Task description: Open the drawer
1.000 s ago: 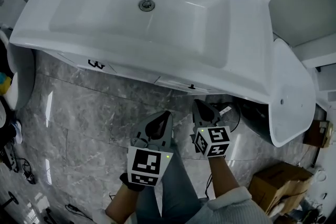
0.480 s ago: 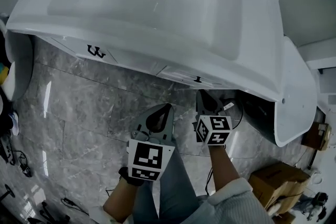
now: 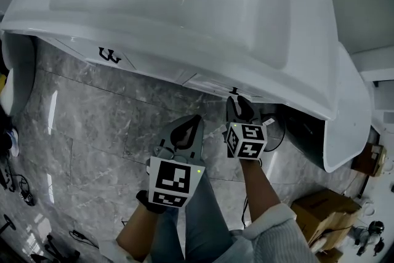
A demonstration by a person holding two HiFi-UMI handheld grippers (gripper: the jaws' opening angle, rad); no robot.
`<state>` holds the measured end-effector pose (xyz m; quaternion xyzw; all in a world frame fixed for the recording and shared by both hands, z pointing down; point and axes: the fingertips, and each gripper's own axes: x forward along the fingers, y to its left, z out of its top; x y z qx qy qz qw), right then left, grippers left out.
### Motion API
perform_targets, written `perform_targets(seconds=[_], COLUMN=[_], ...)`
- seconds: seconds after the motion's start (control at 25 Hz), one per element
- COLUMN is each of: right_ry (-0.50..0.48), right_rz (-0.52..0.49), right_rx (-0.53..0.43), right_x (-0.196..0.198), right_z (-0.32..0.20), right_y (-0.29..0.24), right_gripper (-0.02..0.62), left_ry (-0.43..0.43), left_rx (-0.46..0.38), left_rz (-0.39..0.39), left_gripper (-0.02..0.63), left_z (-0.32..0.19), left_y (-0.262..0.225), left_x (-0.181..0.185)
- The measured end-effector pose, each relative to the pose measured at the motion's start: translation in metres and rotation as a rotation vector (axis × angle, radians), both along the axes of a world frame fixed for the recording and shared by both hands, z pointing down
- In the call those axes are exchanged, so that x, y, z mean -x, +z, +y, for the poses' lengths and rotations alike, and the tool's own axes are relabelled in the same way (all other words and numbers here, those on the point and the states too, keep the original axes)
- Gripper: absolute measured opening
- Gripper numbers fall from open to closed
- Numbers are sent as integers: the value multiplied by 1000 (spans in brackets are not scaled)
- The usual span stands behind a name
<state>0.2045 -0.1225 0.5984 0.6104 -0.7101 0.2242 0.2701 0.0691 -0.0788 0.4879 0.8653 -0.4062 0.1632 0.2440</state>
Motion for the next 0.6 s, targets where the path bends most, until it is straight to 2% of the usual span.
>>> perform_targets(seconds=[0.16,0.6], right_ry=[46,121], right_rz=[19,13], right_rx=[25,83], right_x=[-7,-14], right_z=[-7,-24], right_y=[10,32], right_gripper=[150,181], left_ry=[-13,-29], left_rx=[13,29], left_rz=[3,-11], left_gripper=[15,15], left_z=[2,0], left_y=[4,15], left_x=[7,22])
